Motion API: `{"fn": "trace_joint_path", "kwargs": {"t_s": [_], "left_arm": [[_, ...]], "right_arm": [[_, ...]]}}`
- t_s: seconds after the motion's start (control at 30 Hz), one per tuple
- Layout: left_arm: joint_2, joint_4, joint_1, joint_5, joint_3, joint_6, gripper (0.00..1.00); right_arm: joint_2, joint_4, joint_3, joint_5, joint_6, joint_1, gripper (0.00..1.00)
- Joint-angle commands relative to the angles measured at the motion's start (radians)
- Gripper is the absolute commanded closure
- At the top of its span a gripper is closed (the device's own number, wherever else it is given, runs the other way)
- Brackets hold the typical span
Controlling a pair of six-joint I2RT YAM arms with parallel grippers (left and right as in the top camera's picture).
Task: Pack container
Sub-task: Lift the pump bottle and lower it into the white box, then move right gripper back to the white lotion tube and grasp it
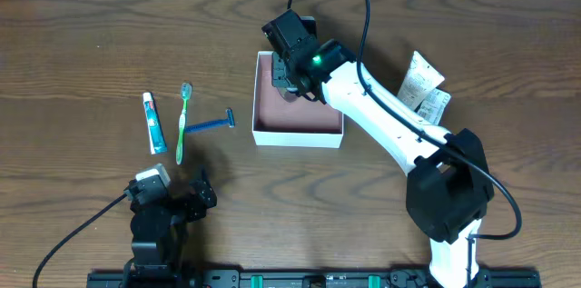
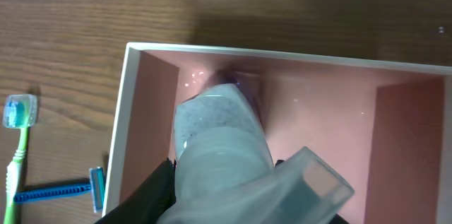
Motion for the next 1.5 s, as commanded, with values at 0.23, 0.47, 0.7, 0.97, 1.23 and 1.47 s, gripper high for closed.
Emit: {"fn": "trace_joint_path", "kwargs": {"t_s": [0.23, 0.47, 0.7, 0.97, 1.23, 1.47], "left_arm": [[-0.001, 0.000, -0.002, -0.001, -0.014, 0.017, 0.02], [-0.001, 0.000, -0.002, -0.001, -0.014, 0.017, 0.02], [-0.001, 0.000, -0.002, -0.001, -0.014, 0.017, 0.02], [-0.001, 0.000, -0.002, -0.001, -0.014, 0.017, 0.02], [-0.001, 0.000, -0.002, -0.001, -0.014, 0.017, 0.02], [-0.001, 0.000, -0.002, -0.002, -0.014, 0.017, 0.02]], "right_arm": [[-0.010, 0.031, 0.015, -0.044, -0.089, 0.008, 0.19], [-0.072, -0.105, 0.015, -0.031, -0.085, 0.008, 0.13], [-0.296, -0.227, 0.015, -0.023, -0.192, -0.019, 0.09], [-0.446, -0.362, 0.015, 0.070, -0.372, -0.236, 0.01], [-0.386, -0.404, 0.014, -0.144, -0.520, -0.495, 0.04], [-0.297, -0.464, 0.014, -0.148, -0.543, -0.534, 0.18]]}}
